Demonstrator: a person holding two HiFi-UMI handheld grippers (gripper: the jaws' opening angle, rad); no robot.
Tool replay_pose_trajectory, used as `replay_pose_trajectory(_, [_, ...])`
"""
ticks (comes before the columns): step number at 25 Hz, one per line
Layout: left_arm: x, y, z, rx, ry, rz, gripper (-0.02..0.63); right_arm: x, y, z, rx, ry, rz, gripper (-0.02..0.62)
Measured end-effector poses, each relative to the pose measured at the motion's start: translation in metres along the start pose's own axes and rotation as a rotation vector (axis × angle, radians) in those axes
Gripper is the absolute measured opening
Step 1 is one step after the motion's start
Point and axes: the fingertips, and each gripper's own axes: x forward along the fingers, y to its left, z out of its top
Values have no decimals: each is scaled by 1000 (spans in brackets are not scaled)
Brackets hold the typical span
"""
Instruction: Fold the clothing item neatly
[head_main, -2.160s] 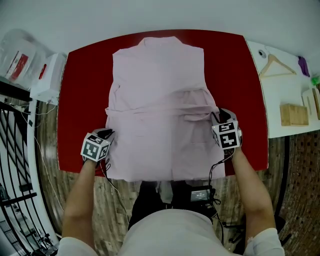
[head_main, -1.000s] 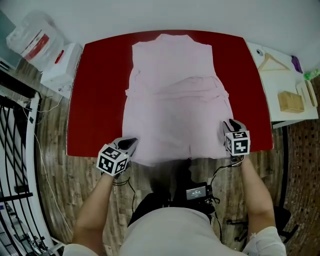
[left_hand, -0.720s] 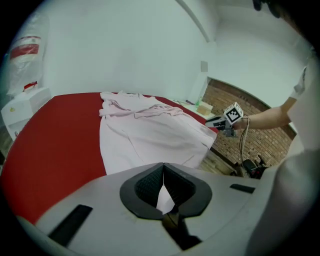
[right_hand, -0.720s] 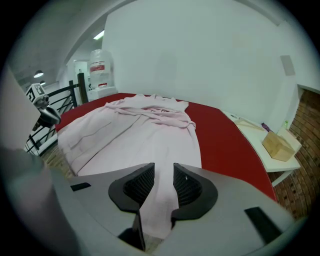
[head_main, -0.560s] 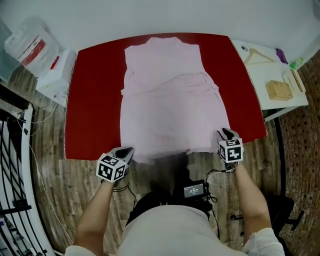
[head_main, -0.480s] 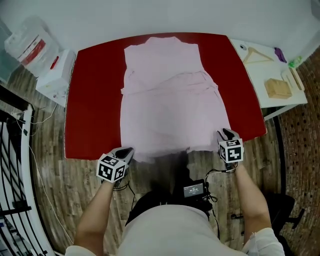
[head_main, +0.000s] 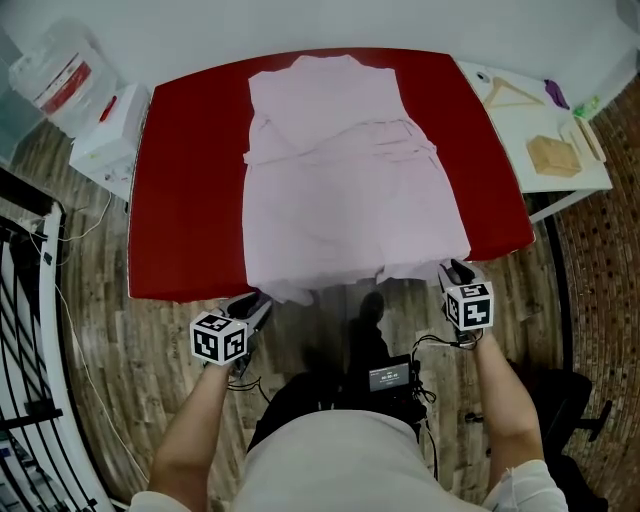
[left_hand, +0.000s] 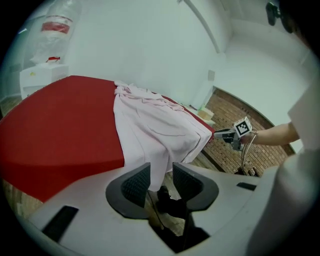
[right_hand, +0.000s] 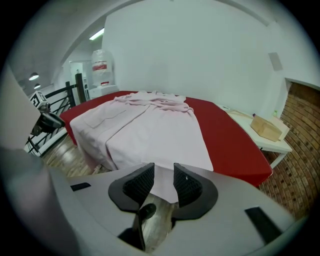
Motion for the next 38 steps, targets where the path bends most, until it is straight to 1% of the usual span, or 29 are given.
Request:
replay_pose_trajectory(1, [-2,-1,-4,-5,-1,-3,121,-3,2,-4,3,2,7,121])
replay_pose_trajectory(4, [-8,-5,-12,-18,-15,0,121,-9,3,-13,7,10,24,121])
replay_pose_trajectory(7, [-14,-11,-16,-54,-38,3,121,-11,2,-20,-4,22,46,121])
replay_pose_trajectory(9, [-17,-14,-19,-67,-48,28,97,-12,1,-24,-24,28,65,121])
replay_pose_trajectory(11, [-17,-17,-23,-80,-52,59,89,-12,-1,-27,-50,25,85,121])
replay_pose_trajectory(14, [-15,-23,-37,-119,-44,100,91,-11,-4,-38,-86,24,129,121])
replay_pose_trajectory(19, [0,-31,-57,-180,-41,137,94,2,-10,-64,-132,52,208,122])
replay_pose_trajectory(21, [7,-33,-66,-193,-42,148,119,8,-14,-76,-149,65,232,127])
replay_pose_trajectory(24, [21,-34,-80,-196,-35,145,138,21,-18,-92,-168,77,267,139])
replay_pose_trajectory(27, [35,-29,-92,-178,-17,139,146,35,-20,-107,-189,92,302,164])
replay_pose_trajectory(30, [51,-16,-99,-171,-2,144,170,51,-27,-118,-222,107,323,187])
replay_pose_trajectory(33, [66,-2,-111,-171,23,153,223,68,-31,-131,-254,124,332,202])
replay_pose_trajectory(35, [75,9,-121,-157,50,168,244,81,-31,-141,-269,136,337,207])
replay_pose_trajectory(38, [90,27,-133,-153,70,199,249,102,-30,-154,-288,154,346,215])
